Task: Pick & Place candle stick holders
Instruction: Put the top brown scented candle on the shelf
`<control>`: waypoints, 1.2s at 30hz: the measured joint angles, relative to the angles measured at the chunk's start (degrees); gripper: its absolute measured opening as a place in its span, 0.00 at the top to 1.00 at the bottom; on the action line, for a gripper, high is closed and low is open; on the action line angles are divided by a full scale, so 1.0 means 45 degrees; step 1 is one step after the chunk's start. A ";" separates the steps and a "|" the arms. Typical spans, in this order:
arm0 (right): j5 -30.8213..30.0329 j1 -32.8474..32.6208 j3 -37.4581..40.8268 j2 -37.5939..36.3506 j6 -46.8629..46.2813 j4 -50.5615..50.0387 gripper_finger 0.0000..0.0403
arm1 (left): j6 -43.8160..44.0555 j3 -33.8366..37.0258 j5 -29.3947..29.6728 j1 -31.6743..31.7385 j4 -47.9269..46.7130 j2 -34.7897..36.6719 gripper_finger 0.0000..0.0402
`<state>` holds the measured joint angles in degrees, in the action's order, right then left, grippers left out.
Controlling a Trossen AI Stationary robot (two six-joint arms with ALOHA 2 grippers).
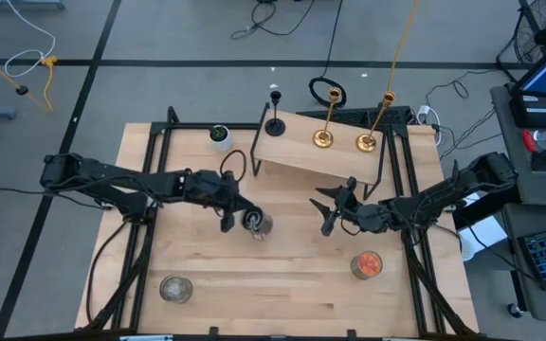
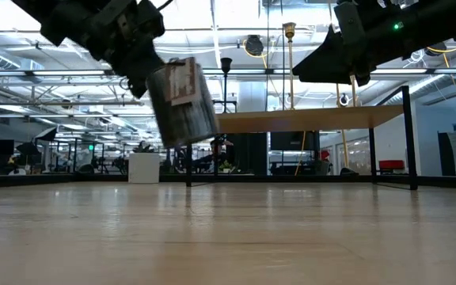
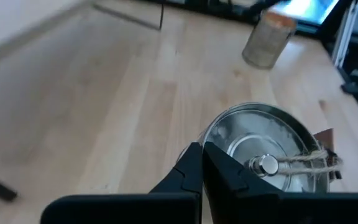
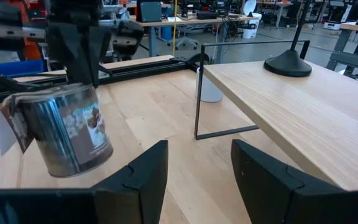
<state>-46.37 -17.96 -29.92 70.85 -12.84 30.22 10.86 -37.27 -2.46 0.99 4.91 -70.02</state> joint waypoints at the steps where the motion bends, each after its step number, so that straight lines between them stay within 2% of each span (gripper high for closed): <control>1: 0.0000 0.0000 -0.0001 0.0000 0.0000 0.0000 0.58 | -0.0118 -0.0168 -0.0004 0.0037 0.0025 0.0000 0.99; 7: 0.0000 0.0000 0.0001 0.0000 -0.0004 0.0000 0.58 | -0.1077 -0.1579 -0.0005 0.0737 0.0015 0.0000 0.99; 17: 0.0005 0.0005 -0.0003 0.0000 -0.0282 -0.0005 0.58 | -0.2933 -0.3902 0.0007 0.2617 -0.1356 -0.0280 1.00; 31: -0.0027 0.0122 -0.0003 -0.0005 -0.0030 0.0192 0.58 | -0.2950 -0.4505 -0.0072 0.5429 -0.0387 -0.1672 1.00; 33: 0.0147 0.0336 -0.0008 -0.0021 0.0159 0.0506 0.58 | -0.2930 -0.4536 -0.0429 0.5721 0.0365 -0.2097 1.00; 36: 0.0790 0.0379 -0.0008 -0.0002 -0.0003 0.0244 0.58 | -0.2638 -0.4520 -0.1412 0.6141 -0.0132 -0.2161 1.00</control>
<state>-42.82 -16.25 -29.95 70.84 -12.85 31.31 -1.01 -57.60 -8.81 28.63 4.32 -79.75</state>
